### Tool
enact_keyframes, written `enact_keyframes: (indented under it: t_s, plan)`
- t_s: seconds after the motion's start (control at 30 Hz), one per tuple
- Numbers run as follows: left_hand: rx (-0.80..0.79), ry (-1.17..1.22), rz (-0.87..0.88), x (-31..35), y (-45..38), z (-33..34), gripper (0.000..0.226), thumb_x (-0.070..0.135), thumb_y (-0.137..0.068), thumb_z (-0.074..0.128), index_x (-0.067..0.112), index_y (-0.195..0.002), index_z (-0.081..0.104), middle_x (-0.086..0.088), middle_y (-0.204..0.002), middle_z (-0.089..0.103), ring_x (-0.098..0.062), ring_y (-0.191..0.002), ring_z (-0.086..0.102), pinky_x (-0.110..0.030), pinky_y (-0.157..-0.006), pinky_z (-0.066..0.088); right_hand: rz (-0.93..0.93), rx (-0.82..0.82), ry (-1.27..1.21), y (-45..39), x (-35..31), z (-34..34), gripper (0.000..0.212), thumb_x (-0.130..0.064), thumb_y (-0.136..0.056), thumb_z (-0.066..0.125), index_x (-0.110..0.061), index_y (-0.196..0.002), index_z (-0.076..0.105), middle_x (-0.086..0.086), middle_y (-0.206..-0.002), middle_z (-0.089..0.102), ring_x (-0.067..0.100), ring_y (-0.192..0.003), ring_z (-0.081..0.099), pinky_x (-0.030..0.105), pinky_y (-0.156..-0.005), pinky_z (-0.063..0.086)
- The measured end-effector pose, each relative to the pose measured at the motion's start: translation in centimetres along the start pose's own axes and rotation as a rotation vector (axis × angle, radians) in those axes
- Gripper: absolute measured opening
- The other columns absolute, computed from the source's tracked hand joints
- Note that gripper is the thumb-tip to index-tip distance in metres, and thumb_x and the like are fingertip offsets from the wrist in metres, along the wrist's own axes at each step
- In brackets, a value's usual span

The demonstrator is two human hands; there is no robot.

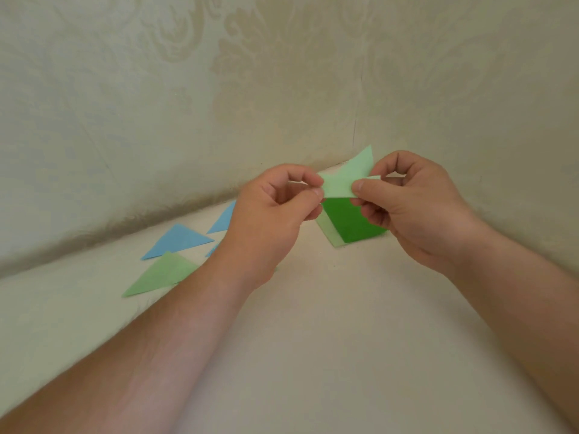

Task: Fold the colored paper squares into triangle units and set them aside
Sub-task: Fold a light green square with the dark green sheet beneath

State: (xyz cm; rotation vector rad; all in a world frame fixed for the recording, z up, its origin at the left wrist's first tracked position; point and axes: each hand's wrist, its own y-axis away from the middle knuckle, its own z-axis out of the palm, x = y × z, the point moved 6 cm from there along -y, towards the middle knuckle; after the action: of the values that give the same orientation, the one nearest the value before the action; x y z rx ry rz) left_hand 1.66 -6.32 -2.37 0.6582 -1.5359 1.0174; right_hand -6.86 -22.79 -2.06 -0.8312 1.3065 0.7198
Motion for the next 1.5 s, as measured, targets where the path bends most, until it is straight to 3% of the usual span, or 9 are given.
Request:
enact_keyframes:
  t_s: [0.17,0.27,0.43,0.63,0.8,0.93,1.07,1.23,1.5]
  plan:
    - [-0.080,-0.210,0.201,0.8,0.4,0.2,0.027,-0.002,-0.088,0.077,0.023,-0.097,0.076,0.010,-0.086,0.075,-0.004,-0.078,0.068,-0.019,-0.077,0.054,0.035,-0.016,-0.067,0.0,-0.1,-0.1,0.024,0.002,-0.090,0.067,-0.020,-0.086,0.062,0.003,-0.064,0.065,0.015,-0.058,0.053,0.028,-0.060,0.043]
    - [0.002,-0.348,0.347,1.3,0.3,-0.3,0.027,0.009,-0.087,0.081,0.035,-0.092,0.076,0.017,-0.089,0.075,-0.003,-0.083,0.070,-0.017,-0.078,0.052,0.075,-0.077,-0.104,0.1,0.0,0.2,0.025,0.001,-0.091,0.066,-0.022,-0.083,0.071,0.002,-0.064,0.063,0.014,-0.059,0.051,0.025,-0.059,0.043]
    - [0.086,-0.344,0.429,2.1,0.3,-0.9,0.021,0.010,-0.086,0.081,0.030,-0.093,0.077,0.006,-0.104,0.068,-0.006,-0.091,0.070,-0.020,-0.082,0.055,0.119,-0.166,-0.148,0.1,0.2,0.5,0.008,-0.013,-0.091,0.072,-0.016,-0.084,0.074,0.002,-0.069,0.063,0.013,-0.061,0.053,0.022,-0.059,0.045]
    - [0.086,-0.199,0.263,1.5,0.1,-1.2,0.020,0.011,-0.089,0.080,0.031,-0.089,0.078,0.011,-0.084,0.078,-0.007,-0.079,0.072,-0.022,-0.078,0.054,-0.207,-0.128,0.200,0.2,-1.4,-0.4,0.012,-0.031,-0.073,0.085,-0.028,-0.084,0.080,-0.002,-0.063,0.037,0.016,-0.059,0.032,0.026,-0.054,0.028]
    - [0.060,-0.079,0.135,1.2,0.1,-0.6,0.020,0.003,-0.088,0.077,0.023,-0.084,0.078,0.011,-0.069,0.072,-0.002,-0.064,0.062,-0.016,-0.065,0.048,-0.433,-0.039,0.448,0.2,-1.9,-0.7,0.021,-0.022,-0.084,0.084,-0.042,-0.085,0.076,-0.014,-0.075,0.055,0.009,-0.068,0.049,0.017,-0.062,0.039]
    - [0.054,-0.054,0.086,0.9,-0.2,-0.8,0.022,0.004,-0.087,0.078,0.025,-0.081,0.079,0.005,-0.070,0.071,-0.011,-0.068,0.061,-0.033,-0.075,0.051,-0.392,-0.035,0.453,0.0,-1.6,-0.8,0.019,-0.020,-0.087,0.081,-0.039,-0.086,0.076,-0.018,-0.078,0.066,0.008,-0.073,0.057,0.020,-0.066,0.045]
    - [0.047,-0.064,0.043,0.7,-0.3,-1.0,0.018,0.007,-0.086,0.079,0.024,-0.083,0.079,0.006,-0.069,0.071,-0.009,-0.067,0.060,-0.029,-0.072,0.049,-0.319,-0.031,0.382,0.0,-1.5,-0.9,0.017,-0.016,-0.089,0.078,-0.032,-0.083,0.078,-0.018,-0.074,0.072,-0.001,-0.071,0.061,0.012,-0.066,0.046]
    - [0.025,-0.074,-0.017,0.5,-0.5,-1.2,0.011,0.009,-0.085,0.081,0.020,-0.086,0.080,0.009,-0.067,0.071,-0.004,-0.063,0.060,-0.020,-0.068,0.049,-0.253,-0.004,0.399,-0.4,-1.0,-1.0,0.021,-0.016,-0.091,0.076,-0.032,-0.077,0.079,-0.004,-0.081,0.076,0.006,-0.072,0.062,0.029,-0.071,0.052]
    - [-0.027,-0.026,-0.114,-0.3,-0.7,-1.1,0.014,0.026,-0.074,0.081,0.023,-0.087,0.084,0.003,-0.070,0.069,-0.014,-0.069,0.058,-0.043,-0.078,0.044,-0.180,-0.014,0.386,-0.7,-0.1,-1.1,0.015,-0.017,-0.093,0.074,-0.022,-0.079,0.077,0.010,-0.083,0.074,0.016,-0.074,0.061,0.038,-0.072,0.051]
